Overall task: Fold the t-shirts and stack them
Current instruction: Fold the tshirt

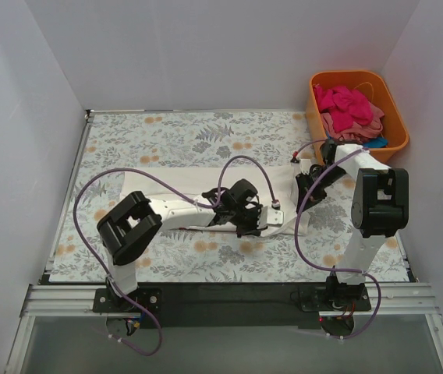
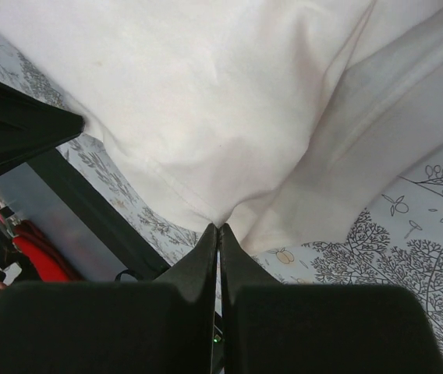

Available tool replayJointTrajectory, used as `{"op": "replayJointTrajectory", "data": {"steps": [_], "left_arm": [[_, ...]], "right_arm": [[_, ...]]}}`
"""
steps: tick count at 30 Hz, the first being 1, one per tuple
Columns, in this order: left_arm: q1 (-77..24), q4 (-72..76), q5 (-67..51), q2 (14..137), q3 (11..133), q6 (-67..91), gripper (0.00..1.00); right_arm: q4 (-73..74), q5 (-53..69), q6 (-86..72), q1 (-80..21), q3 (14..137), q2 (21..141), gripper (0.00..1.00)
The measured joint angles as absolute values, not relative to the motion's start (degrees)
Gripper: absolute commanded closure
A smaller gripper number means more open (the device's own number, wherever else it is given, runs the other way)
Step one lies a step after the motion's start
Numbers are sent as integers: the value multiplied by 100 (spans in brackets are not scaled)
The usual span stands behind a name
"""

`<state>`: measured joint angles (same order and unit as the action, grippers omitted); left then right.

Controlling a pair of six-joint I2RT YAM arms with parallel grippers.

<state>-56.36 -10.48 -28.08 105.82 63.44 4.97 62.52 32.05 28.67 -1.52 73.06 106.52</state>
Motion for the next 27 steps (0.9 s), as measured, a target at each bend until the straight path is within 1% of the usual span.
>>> {"op": "replayJointTrajectory", "data": {"steps": [7,12,19,27], "left_arm": [[-5028,-1223,-2919,10300,6879,355,100],[-4482,-1262,-2923,10320,7070,187,100],[-3920,-1050,-2917,10685,7424,-119,100],[-3500,-679,-2910,11406,7616,-434,100]], "right_arm": [[6331,3472,2810,-176,7915,10652,99],[6375,3605,2641,-281,8635,10881,99],[6307,3605,2390,-362,9673,11614,99],[6278,3557,2261,-401,10204,12132,99]]}}
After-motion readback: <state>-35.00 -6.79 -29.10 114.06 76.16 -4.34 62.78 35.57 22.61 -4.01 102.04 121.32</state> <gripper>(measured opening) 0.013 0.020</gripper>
